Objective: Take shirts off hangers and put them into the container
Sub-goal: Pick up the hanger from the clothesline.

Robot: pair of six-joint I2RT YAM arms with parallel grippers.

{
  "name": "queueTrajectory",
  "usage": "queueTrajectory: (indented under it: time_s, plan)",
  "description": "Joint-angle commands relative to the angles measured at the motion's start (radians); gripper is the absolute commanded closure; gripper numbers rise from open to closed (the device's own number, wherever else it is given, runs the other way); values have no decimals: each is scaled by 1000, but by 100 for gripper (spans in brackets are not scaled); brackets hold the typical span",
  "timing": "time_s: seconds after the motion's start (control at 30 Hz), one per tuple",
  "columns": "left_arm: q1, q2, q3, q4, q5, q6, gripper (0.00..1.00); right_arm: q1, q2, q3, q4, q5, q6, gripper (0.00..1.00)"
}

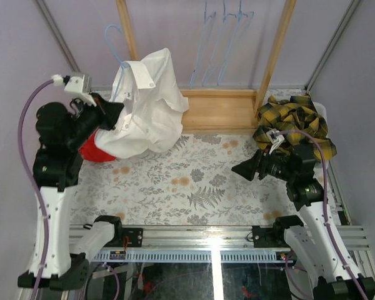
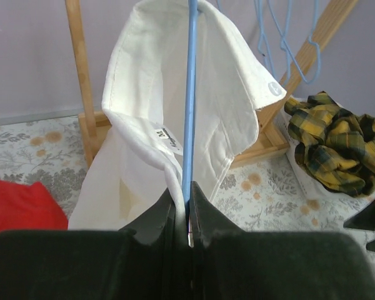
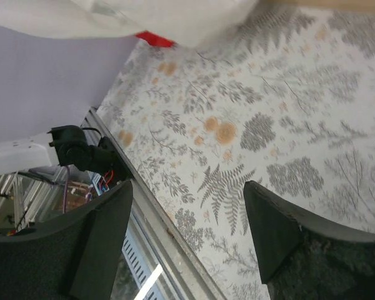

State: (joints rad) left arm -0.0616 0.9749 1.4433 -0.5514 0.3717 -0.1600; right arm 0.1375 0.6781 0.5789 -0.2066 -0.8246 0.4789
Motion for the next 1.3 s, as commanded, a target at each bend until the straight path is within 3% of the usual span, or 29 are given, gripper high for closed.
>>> queueTrajectory:
  time_s: [0.0, 0.13, 0.23, 0.4, 0.5, 0.87, 1.13, 1.27]
  plan:
    - [5, -104, -14, -104, -9, 54, 100, 6, -84, -32, 308, -149, 12, 21]
    - [-4, -185, -43, -168, 20, 17, 100, 6, -110, -32, 451, -256, 20, 19]
    - [-5, -205, -79, -164, 168, 42, 100, 5, -96, 11, 528, -319, 24, 19]
    - [-62, -198, -54, -285, 223, 167, 100, 7, -29, 158, 481, -386, -43, 18]
    - [-98, -196, -62, -348, 221, 229, 100, 5, 4, 197, 453, -386, -74, 18]
    - [-219, -74, -134, -437, 487, 246, 100, 15, 60, 174, 571, -356, 65, 21]
    - [-484, 29, -156, -333, 358, 179, 100, 49, 159, 218, 479, -258, 132, 25]
    - [-603, 48, -197, -171, 303, 92, 100, 147, 178, 211, 524, -69, 151, 27]
